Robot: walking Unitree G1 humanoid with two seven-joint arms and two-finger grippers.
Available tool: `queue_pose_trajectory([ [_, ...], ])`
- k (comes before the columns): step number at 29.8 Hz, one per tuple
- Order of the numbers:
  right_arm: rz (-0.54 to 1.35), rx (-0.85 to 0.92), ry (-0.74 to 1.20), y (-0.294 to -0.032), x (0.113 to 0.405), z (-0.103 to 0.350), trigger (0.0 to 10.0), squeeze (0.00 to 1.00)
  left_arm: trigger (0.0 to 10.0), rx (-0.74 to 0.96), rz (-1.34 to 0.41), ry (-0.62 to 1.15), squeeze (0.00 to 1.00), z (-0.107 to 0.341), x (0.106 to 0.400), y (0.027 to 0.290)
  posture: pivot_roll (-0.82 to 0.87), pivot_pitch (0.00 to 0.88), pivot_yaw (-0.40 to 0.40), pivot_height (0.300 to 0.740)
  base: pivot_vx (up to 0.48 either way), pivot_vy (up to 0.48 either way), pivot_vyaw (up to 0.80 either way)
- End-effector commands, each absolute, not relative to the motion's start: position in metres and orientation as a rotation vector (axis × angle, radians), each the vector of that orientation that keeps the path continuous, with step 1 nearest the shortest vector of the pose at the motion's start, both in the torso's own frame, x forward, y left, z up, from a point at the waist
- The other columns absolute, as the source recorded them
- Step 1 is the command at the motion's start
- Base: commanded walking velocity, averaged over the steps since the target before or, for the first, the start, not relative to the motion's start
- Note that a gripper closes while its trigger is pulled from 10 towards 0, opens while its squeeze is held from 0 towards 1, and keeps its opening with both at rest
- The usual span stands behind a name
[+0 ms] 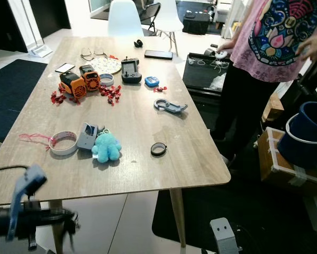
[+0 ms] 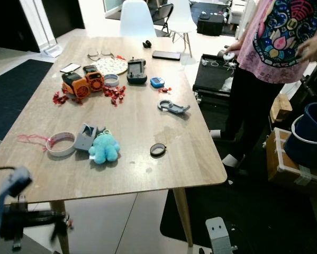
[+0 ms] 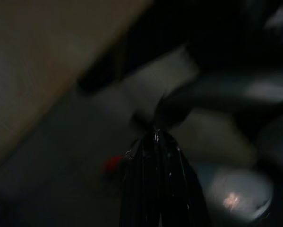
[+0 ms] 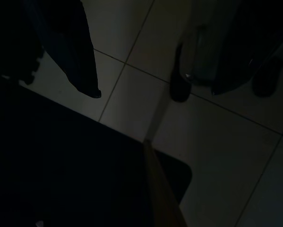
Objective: Hang keys on a hook
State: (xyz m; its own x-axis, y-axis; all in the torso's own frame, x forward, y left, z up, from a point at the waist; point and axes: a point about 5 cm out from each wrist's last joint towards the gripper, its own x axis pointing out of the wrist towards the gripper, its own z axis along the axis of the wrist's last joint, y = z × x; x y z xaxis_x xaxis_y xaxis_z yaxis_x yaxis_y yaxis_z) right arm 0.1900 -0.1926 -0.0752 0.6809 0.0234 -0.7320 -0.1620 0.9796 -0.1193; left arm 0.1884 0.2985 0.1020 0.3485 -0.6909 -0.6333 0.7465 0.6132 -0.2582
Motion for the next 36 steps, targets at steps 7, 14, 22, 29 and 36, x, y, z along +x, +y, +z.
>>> queue_pose_trajectory([
  [7,0.096,-0.178,0.824,-0.193,0.187,-0.077,10.0,0.00,0.0,0.064,-0.865,0.759,0.00,0.049,0.169,0.290,0.04,0.061,-0.029,0.740,0.000,0.000,0.00],
  [14,0.089,-0.178,0.828,-0.194,0.186,-0.077,10.0,0.00,0.0,-0.100,-0.374,0.655,0.00,-0.007,0.162,0.293,0.04,0.052,-0.026,0.740,0.000,0.000,0.00],
  [22,0.083,-0.175,0.823,-0.196,0.188,-0.076,10.0,0.00,0.0,-0.245,0.054,0.493,0.00,-0.029,0.162,0.286,0.05,0.041,-0.029,0.740,0.000,0.000,0.00],
  [29,0.079,-0.153,0.836,-0.193,0.189,-0.076,10.0,0.00,1.1,-0.237,0.122,0.499,0.00,-0.044,0.170,0.260,0.04,0.029,-0.024,0.740,0.000,0.000,0.00],
  [36,0.058,-0.101,0.856,-0.190,0.186,-0.079,10.0,0.00,10.0,-0.247,0.233,0.505,0.00,-0.051,0.173,0.254,0.04,0.026,-0.018,0.740,0.000,0.000,0.00],
])
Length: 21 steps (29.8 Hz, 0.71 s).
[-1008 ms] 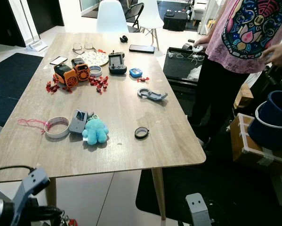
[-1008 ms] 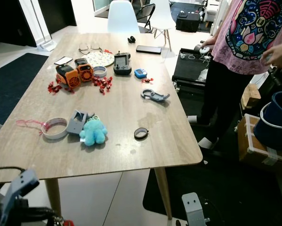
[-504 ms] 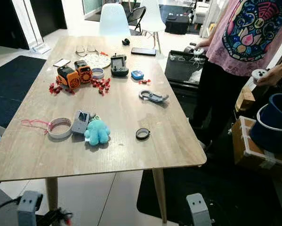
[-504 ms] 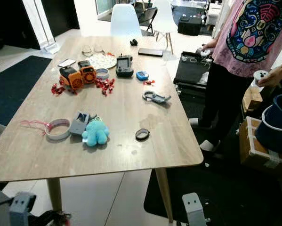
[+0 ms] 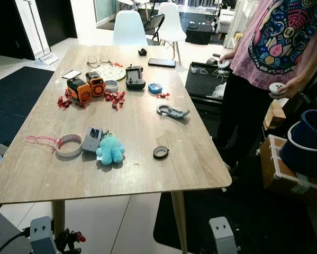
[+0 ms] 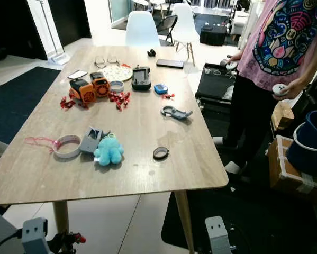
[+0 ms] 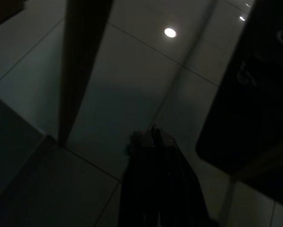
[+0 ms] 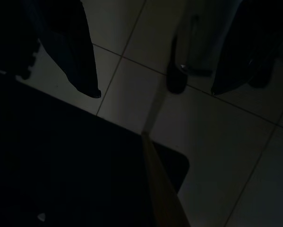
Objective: Hang keys on a hook
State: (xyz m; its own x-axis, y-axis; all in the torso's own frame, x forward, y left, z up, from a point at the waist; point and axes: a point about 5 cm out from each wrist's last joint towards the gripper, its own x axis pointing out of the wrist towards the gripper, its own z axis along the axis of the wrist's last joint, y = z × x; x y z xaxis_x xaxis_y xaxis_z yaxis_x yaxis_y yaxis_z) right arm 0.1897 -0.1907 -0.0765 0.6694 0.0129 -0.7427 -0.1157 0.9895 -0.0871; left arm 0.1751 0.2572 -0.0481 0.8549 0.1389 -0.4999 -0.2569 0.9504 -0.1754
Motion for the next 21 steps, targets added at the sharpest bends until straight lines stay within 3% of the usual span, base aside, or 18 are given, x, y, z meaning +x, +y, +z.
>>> queue_pose_trajectory([
  [1,0.058,-0.101,0.856,-0.190,0.186,-0.079,10.0,0.00,10.0,-0.247,0.233,0.505,0.00,-0.051,0.173,0.254,0.04,0.026,-0.018,0.740,0.000,0.000,0.00],
  [8,0.005,-0.037,0.875,-0.192,0.179,-0.082,10.0,0.00,10.0,-0.125,0.180,0.586,0.00,-0.059,0.174,0.241,0.04,0.025,-0.012,0.740,0.000,0.000,0.00],
  [17,-0.016,-0.004,0.884,-0.193,0.177,-0.084,10.0,0.00,10.0,-0.103,0.149,0.599,0.00,-0.061,0.179,0.233,0.04,0.027,-0.009,0.740,0.000,0.000,0.00],
  [21,-0.018,0.009,0.907,-0.193,0.173,-0.086,10.0,0.00,10.0,-0.075,0.054,0.630,0.00,-0.064,0.179,0.225,0.04,0.022,-0.006,0.740,0.000,0.000,0.00],
])
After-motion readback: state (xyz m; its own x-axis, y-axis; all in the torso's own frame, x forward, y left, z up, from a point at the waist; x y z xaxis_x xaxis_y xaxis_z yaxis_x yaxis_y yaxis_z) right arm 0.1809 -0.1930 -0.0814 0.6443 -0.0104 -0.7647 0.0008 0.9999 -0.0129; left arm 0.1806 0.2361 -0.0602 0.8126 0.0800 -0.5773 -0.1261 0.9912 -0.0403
